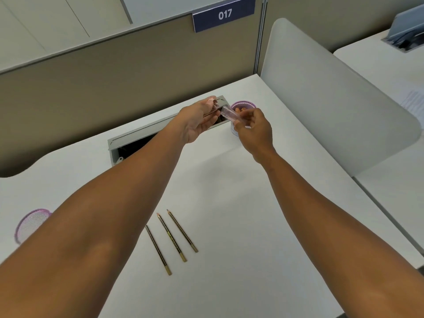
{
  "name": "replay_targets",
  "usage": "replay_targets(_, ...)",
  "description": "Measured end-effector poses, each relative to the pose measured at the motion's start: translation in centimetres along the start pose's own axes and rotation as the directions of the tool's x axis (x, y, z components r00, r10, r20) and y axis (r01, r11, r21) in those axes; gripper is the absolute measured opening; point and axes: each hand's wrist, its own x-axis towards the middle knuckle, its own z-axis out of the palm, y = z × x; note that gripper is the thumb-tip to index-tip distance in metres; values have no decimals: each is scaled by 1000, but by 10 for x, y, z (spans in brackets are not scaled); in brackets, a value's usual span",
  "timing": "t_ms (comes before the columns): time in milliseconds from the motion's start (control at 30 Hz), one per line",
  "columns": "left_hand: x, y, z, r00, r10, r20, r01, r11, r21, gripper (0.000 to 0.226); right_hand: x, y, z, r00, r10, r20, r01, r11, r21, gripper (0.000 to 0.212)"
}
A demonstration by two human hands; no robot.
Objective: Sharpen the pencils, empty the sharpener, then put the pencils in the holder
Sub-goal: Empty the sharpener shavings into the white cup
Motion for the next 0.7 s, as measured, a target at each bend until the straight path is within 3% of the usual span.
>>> replay_targets(533,-86,10,-65,992,116,41,-119,991,60,21,-67,-51,50,997,-30,73,22,995,100,22)
replay_targets(700,-108,15,-80,984,162,70,-167,983,75,23,-82,-63,60,993,10,119,-32,983,182,23)
